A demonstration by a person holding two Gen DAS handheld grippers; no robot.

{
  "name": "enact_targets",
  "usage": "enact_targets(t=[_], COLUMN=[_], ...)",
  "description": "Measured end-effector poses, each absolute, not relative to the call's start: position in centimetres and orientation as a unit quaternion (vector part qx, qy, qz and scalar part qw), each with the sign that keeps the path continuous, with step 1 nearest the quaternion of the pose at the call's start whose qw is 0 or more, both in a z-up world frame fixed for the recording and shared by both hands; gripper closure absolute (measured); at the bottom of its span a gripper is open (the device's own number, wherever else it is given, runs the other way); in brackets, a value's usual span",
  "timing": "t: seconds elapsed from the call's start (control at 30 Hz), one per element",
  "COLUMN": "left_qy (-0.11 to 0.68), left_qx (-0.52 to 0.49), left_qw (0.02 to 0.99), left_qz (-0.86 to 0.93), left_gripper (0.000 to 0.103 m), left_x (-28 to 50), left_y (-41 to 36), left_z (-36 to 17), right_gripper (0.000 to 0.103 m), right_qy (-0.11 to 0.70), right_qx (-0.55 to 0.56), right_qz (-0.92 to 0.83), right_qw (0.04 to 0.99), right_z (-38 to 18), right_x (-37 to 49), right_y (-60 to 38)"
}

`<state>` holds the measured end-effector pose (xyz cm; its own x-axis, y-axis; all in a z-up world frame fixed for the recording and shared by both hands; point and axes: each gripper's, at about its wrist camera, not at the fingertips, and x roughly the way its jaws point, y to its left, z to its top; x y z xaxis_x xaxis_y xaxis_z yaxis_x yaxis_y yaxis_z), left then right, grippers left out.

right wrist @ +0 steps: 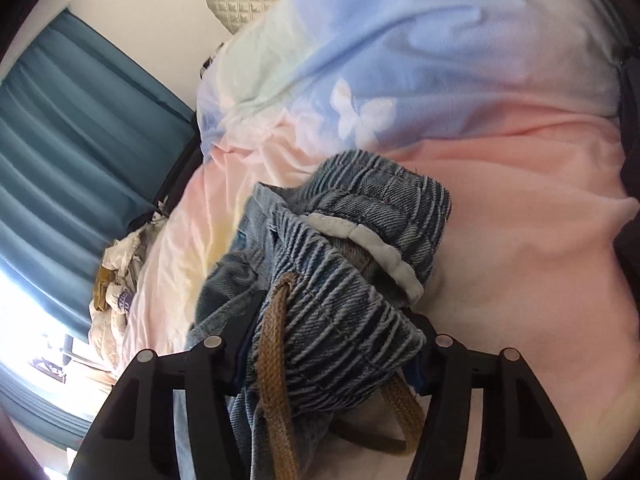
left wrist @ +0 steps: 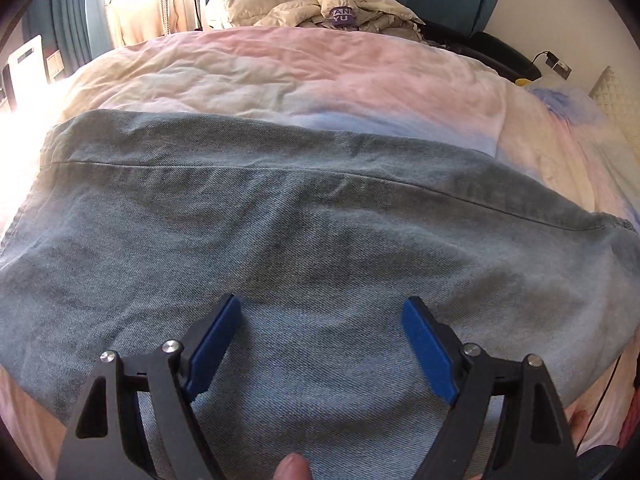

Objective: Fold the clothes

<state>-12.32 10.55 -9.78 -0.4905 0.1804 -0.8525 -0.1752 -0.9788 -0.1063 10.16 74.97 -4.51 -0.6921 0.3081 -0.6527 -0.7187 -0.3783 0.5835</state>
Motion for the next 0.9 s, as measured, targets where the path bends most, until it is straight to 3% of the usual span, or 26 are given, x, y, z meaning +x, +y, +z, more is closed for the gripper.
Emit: enact_targets(t=[0.23, 0.5, 0.7, 0.9], left_qy=[0.001, -0.019, -0.046, -0.085], left_qx=[-0.485, -0.444, -0.42, -0.413], left_qw=[0.102, 0.11, 0.114, 0.103], left_qz=[0.868, 0.889, 0.899, 0.901], left_gripper=[0.018, 0.018, 0.018, 0.018], left_x=[-11.2, -9.7, -9.1, -10.0], left_y=[10.1, 8.4, 6.2, 3.0], left_z=[-8.8, -5.4, -3.1, -2.4], right_gripper=[0.057, 0.068, 0.073, 0.075], right_qy=[0.348, 0.121, -0.055, -0.151], right_qx=[-0.192, -0.183, -0.226, -0.363], right_qz=[0.869, 0.956, 0.968, 0.919], right_qw=[0.293, 0.196, 0.096, 0.015], right_z=[4.8, 12.1, 7.8, -3.4], right_x=[6.9, 1.1, -2.8, -5.1], right_y=[68.0, 50.8, 34.2, 21.9])
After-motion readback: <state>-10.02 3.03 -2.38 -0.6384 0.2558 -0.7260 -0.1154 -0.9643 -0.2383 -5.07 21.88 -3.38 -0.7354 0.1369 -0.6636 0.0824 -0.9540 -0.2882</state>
